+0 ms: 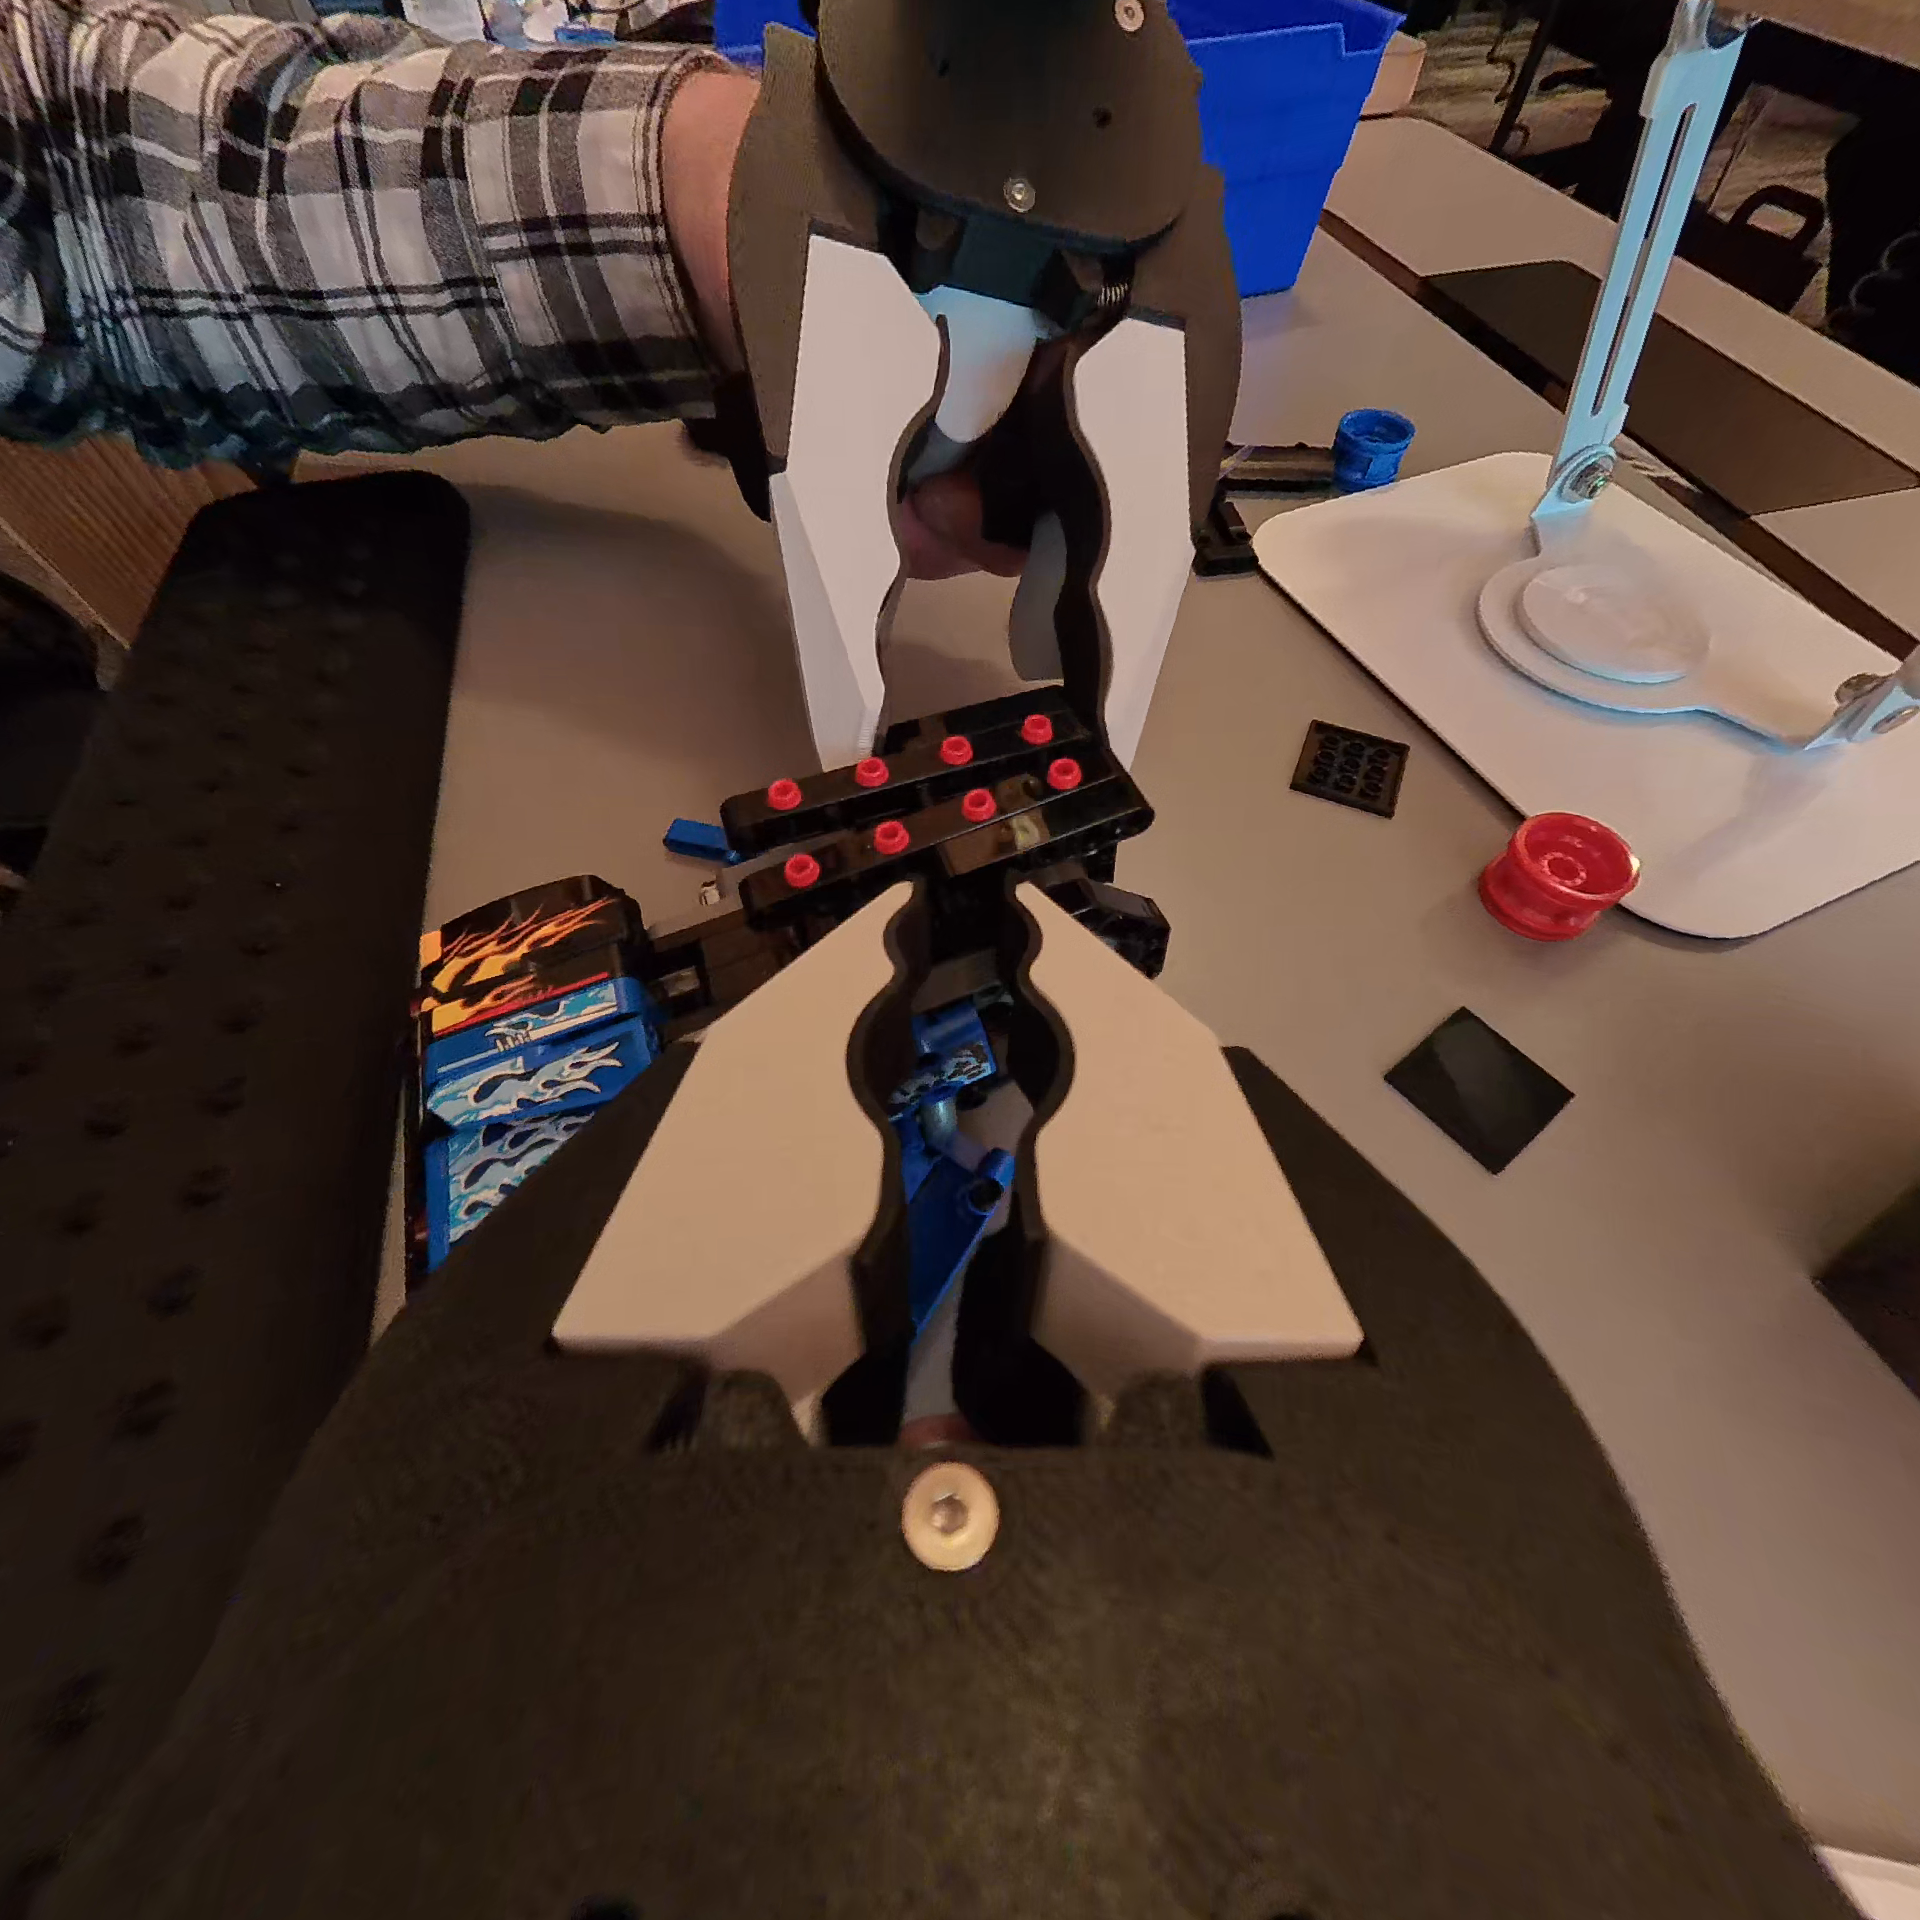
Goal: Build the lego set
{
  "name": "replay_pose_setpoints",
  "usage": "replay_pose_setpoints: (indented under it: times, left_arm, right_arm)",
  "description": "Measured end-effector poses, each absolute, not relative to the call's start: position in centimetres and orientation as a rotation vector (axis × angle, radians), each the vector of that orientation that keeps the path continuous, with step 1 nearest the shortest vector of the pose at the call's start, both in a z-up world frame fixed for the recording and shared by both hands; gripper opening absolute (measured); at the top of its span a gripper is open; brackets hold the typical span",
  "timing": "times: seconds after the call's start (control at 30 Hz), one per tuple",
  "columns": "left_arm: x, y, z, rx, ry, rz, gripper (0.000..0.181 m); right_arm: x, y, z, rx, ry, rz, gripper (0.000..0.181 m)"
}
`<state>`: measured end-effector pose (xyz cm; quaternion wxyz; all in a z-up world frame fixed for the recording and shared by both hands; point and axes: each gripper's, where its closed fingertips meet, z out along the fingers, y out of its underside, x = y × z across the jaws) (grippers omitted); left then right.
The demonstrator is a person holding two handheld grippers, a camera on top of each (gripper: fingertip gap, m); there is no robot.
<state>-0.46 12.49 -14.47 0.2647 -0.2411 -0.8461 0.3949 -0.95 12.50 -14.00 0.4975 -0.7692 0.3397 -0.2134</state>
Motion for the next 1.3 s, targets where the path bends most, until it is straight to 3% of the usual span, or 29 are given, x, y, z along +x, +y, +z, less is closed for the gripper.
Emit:
replay_pose_setpoints:
  times: [0.53,0.9,1.3]
  left_arm:
    - [-0.08,12.42,-14.5,-0.774,-2.597,1.005,0.039]
    - [-0.58,12.27,-14.58,-0.676,-2.438,0.875,0.038]
    - [-0.57,12.05,-14.48,-0.739,-2.465,1.05,0.04]
  right_arm:
    - [-1.13,12.36,-14.15,-1.926,0.883,-0.484,0.006]
    - [-1.09,12.35,-14.2,-1.946,0.87,-0.507,0.007]
    - [-1.03,12.44,-14.26,-1.909,0.88,-0.456,0.008]
